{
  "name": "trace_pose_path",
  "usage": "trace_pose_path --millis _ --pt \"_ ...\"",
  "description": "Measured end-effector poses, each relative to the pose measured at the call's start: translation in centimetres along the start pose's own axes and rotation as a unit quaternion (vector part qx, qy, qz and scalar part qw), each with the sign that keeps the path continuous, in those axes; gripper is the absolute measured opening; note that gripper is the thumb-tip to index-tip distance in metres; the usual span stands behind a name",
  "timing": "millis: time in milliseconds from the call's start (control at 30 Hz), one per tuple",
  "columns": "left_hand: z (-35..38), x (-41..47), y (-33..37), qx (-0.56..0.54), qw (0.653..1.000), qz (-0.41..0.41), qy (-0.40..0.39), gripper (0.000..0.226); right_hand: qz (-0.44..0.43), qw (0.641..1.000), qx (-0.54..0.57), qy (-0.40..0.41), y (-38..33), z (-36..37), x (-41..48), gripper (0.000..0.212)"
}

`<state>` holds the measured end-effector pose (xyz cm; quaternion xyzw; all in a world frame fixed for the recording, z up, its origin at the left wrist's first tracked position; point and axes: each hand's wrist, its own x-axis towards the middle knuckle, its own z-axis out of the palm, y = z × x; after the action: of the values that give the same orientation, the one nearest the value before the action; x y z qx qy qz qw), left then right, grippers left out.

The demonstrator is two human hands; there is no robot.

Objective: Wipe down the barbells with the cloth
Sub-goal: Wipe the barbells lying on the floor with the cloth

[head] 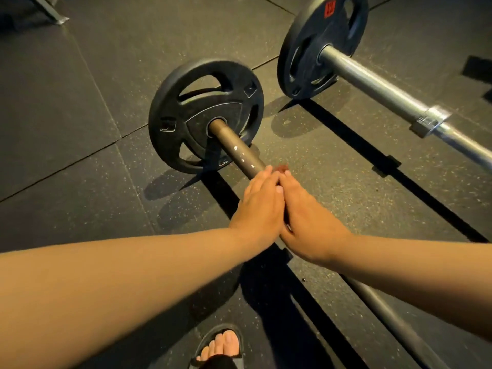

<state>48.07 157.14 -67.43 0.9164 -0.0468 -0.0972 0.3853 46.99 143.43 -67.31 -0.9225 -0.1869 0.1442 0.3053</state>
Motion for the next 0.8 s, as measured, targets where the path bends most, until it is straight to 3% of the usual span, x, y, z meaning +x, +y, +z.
trace_pose_path --millis 100,200,267,333,467,567,800 --pt "1.7 1.5 -0.4 0.022 0.997 0.067 -0.034 0.05 0.038 0.994 0.089 0.046 1.1 -0.4 -0.3 0.086" --pt "2.5 2.7 -2.1 0.045 0.99 0.136 0.001 0.051 0.088 0.993 0.044 0.068 0.8 0.4 -0.1 0.089" --pt "1.8 3.5 -4.3 0.121 0.964 0.236 0.001 0.048 0.096 0.993 0.033 0.063 0.7 0.6 -0.1 0.092" --pt "0.2 4.9 -5.8 0.18 0.944 0.275 0.007 0.041 0.129 0.986 0.079 0.077 0.4 0.6 0.2 0.084" --pt "-2.9 8.4 -6.1 0.155 0.967 0.182 0.093 0.03 0.18 0.977 0.094 0.072 0.1 0.5 3.1 0.064" --pt "-1.7 8.1 -4.8 0.087 0.982 0.121 0.113 0.025 0.192 0.971 0.107 0.088 0.3 0.4 5.3 0.061" --pt "-1.5 6.6 -6.5 0.095 0.973 0.199 0.073 0.039 0.174 0.979 0.065 0.086 0.0 0.7 5.7 0.062"
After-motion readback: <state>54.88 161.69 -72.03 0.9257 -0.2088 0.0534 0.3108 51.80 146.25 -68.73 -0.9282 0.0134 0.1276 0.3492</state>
